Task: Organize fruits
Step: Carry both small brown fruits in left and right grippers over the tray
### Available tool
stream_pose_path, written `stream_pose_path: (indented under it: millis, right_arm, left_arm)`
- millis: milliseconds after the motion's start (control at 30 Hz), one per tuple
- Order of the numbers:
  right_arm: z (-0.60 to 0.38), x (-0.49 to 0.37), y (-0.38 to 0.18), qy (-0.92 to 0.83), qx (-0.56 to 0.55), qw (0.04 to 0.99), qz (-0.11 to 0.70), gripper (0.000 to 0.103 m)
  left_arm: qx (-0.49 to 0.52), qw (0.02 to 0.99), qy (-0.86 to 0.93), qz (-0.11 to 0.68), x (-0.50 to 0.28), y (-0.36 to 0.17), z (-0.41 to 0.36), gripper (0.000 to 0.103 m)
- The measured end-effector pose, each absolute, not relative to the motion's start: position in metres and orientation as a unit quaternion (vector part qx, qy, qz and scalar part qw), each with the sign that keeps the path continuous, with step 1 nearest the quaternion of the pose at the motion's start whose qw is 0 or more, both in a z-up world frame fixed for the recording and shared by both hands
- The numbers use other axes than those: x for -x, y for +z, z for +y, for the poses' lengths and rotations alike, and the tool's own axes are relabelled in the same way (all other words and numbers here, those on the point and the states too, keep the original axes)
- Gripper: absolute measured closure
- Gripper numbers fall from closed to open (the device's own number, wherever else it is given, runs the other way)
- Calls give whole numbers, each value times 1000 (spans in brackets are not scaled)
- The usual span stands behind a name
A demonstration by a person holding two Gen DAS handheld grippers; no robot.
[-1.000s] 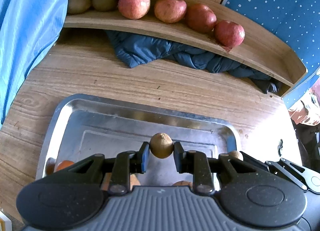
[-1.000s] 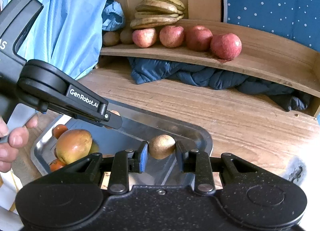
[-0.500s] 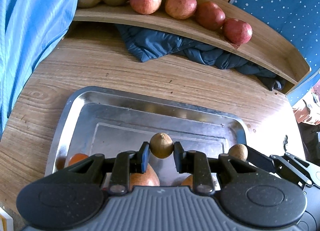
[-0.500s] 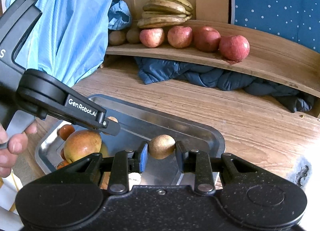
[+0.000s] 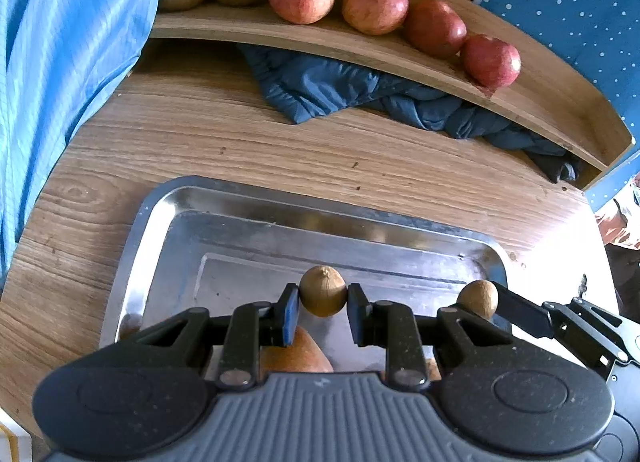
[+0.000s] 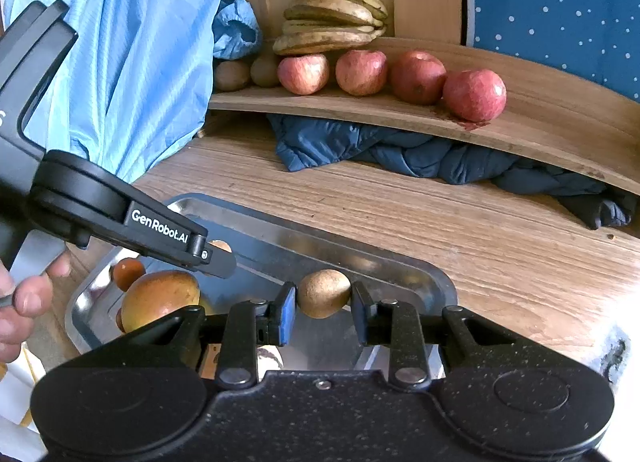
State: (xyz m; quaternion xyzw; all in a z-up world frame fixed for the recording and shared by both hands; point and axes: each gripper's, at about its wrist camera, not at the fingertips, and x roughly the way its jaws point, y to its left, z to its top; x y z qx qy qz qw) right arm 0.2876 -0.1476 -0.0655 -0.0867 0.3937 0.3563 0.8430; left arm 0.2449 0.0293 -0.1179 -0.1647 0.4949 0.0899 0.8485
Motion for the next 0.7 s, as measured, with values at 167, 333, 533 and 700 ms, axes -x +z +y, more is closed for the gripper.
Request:
stream_pose_path:
  millis: [167,333,533,700]
  right_arm:
    - [-138,-293,-71,364,90,835,403,72]
    - [-131,-296,-77,368,92,829,410,72]
    - [-126,-299,-84,368,95,825,418,72]
    - [-124,-300,-86,369,97,823,421,72]
  left_arm:
    - [162,844,95,503,-248,-123,33,75]
    - [158,841,95,509,-250,-126,34,75]
    - [155,840,94,511,-250,-128,35,75]
    - [155,839,96,513,-251,-129,36,75]
